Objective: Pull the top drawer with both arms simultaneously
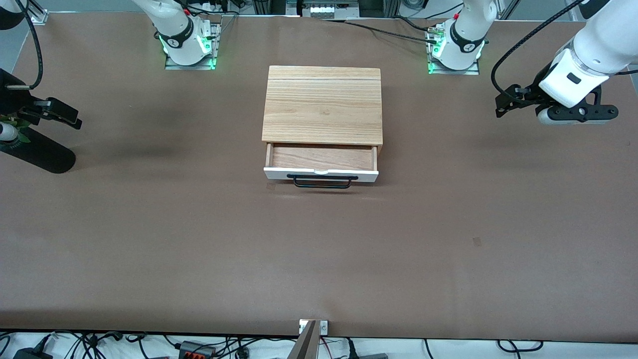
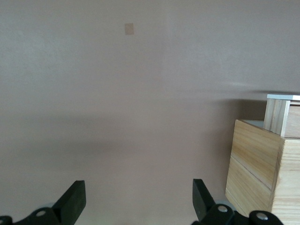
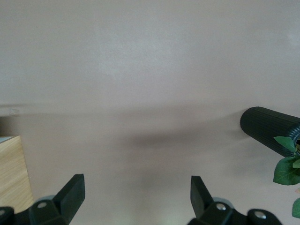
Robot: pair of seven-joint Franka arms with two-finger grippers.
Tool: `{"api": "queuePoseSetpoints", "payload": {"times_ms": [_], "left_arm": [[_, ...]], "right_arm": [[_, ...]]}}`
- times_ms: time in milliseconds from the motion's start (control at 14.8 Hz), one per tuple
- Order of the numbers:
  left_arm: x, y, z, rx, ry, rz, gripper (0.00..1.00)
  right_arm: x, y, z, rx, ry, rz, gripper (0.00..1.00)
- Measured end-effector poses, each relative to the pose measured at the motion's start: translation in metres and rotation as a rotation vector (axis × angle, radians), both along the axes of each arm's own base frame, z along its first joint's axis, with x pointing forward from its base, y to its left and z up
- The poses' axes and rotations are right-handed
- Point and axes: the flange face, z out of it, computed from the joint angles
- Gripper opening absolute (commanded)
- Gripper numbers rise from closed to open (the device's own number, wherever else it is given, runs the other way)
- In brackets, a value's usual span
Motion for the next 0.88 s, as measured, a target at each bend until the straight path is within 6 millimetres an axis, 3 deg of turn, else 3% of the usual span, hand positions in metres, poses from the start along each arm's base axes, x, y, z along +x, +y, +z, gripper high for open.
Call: {"api": "queuePoseSetpoints", "payload": {"times_ms": [877], "left_arm": [[0.004,0.0066,-0.0006,-0.006,-0.015,-0.005,1.0]], "right_arm": [[0.0006,0.0082,0.0008,0.002,-0.002,0.014,1.0]]}}
